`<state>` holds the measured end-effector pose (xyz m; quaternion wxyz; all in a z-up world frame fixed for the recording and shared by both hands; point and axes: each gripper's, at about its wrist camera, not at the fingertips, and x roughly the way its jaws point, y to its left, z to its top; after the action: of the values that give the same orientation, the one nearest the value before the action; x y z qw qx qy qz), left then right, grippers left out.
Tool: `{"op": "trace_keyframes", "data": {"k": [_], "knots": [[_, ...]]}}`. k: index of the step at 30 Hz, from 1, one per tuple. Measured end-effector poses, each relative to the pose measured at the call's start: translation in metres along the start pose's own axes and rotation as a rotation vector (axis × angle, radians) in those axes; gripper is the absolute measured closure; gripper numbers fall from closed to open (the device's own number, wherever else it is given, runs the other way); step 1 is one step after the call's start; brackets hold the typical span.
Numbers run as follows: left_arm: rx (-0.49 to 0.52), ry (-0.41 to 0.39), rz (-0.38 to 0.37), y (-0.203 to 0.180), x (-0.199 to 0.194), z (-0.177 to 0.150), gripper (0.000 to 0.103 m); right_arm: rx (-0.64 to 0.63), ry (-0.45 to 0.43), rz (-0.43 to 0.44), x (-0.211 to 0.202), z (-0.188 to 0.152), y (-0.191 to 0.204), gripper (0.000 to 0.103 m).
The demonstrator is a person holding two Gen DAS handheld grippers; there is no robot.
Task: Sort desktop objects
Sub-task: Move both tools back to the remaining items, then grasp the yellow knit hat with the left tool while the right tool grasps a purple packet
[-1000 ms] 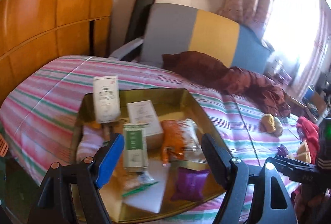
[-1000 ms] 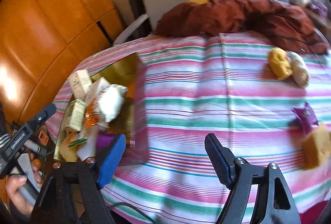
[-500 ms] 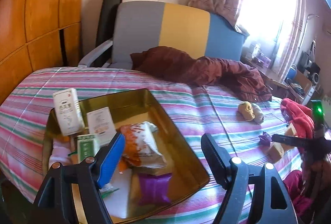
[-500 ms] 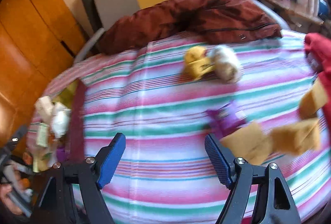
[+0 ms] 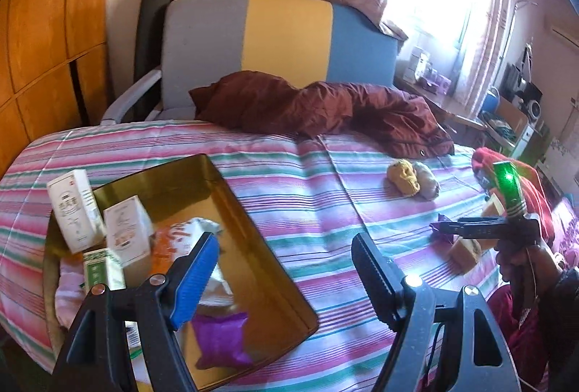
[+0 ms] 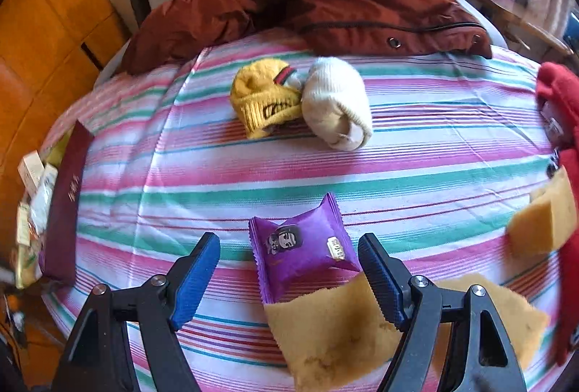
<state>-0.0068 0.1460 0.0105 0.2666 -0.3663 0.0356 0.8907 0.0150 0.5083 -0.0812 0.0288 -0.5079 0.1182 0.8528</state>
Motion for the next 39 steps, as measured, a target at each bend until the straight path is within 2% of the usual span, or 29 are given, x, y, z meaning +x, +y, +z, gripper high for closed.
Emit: {"op": "trace_keyframes", "data": {"k": [5, 10, 13, 17, 24, 27, 29, 31, 39], "knots": [[0.045, 0.032, -0.04, -0.024, 0.017, 0.006, 0.026, -0.05, 0.037, -0.002, 0.012, 0.002, 0.001, 0.024], [0.079, 0.066, -0.093, -0.047, 0.037, 0.011, 0.026, -0.064, 0.056, -0.026, 0.018, 0.0, -0.004, 0.037], [0.114, 0.083, -0.115, -0.065, 0.048, 0.015, 0.026, -0.069, 0.06, -0.025, 0.02, 0.0, -0.006, 0.041], [0.143, 0.107, -0.129, -0.084, 0.064, 0.018, 0.026, -0.064, 0.064, -0.022, 0.022, 0.001, -0.008, 0.041], [0.149, 0.147, -0.143, -0.099, 0.086, 0.022, 0.026, -0.02, 0.064, 0.019, 0.02, 0.004, -0.02, 0.028], [0.153, 0.153, -0.149, -0.104, 0.093, 0.026, 0.026, -0.004, 0.054, 0.04, 0.018, 0.006, -0.025, 0.028], [0.158, 0.158, -0.153, -0.108, 0.1, 0.031, 0.026, -0.019, 0.06, 0.04, 0.019, 0.006, -0.024, 0.038], [0.166, 0.165, -0.159, -0.114, 0.107, 0.036, 0.026, -0.053, 0.063, 0.022, 0.02, 0.004, -0.02, 0.043], [0.207, 0.204, -0.189, -0.139, 0.147, 0.051, 0.026, -0.092, 0.064, -0.001, 0.018, 0.003, -0.015, 0.047]]}}
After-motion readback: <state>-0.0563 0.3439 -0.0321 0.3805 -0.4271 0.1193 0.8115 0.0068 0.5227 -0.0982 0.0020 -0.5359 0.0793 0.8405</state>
